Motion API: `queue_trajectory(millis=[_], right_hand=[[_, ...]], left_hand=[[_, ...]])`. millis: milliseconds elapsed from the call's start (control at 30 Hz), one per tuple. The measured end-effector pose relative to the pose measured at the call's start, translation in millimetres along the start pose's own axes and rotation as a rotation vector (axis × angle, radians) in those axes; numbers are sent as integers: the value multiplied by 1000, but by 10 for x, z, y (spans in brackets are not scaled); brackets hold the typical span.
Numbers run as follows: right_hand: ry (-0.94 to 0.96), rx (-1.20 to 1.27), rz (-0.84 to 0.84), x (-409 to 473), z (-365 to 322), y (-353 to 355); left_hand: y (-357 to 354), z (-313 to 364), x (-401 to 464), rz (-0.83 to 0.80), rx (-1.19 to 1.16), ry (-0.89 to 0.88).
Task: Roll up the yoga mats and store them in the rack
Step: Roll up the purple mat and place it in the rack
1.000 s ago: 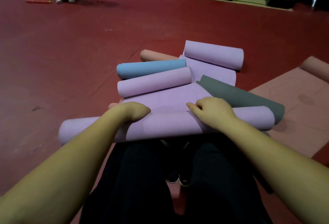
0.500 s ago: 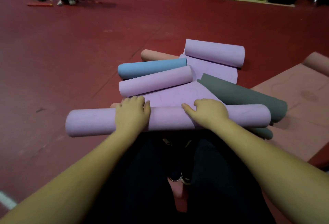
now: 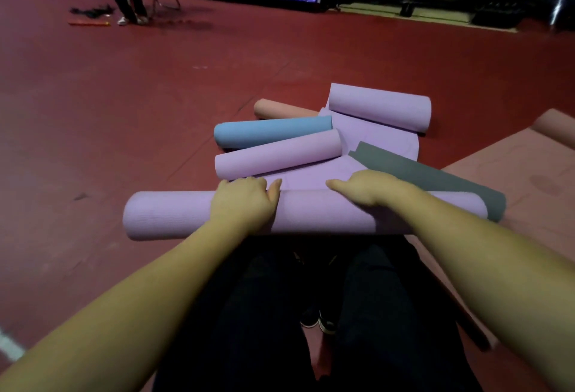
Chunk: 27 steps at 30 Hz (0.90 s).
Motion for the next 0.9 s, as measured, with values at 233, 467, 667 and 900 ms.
queue_trajectory(millis=[233, 467, 667, 900], right_hand=[[33, 32, -227, 71, -45, -154], [171, -7, 208, 106, -101, 83], [180, -33, 406, -128, 10, -24], [101, -154, 499, -147, 4, -221]], left_hand=[[-226, -122, -44, -309, -118, 81], [-456, -238, 216, -544, -157, 150], [-691, -299, 383, -734, -374, 258], [-640, -153, 490, -687, -355, 188]])
Point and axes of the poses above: each hand's wrist, its own x-axis towards the middle knuckle, its own y-axis out of the back of the hand, z = x × y, the point moved 8 cm from there along x, towards the middle knuckle, and after that the axes turned 4 degrees about -y, right-handed, at the moved point
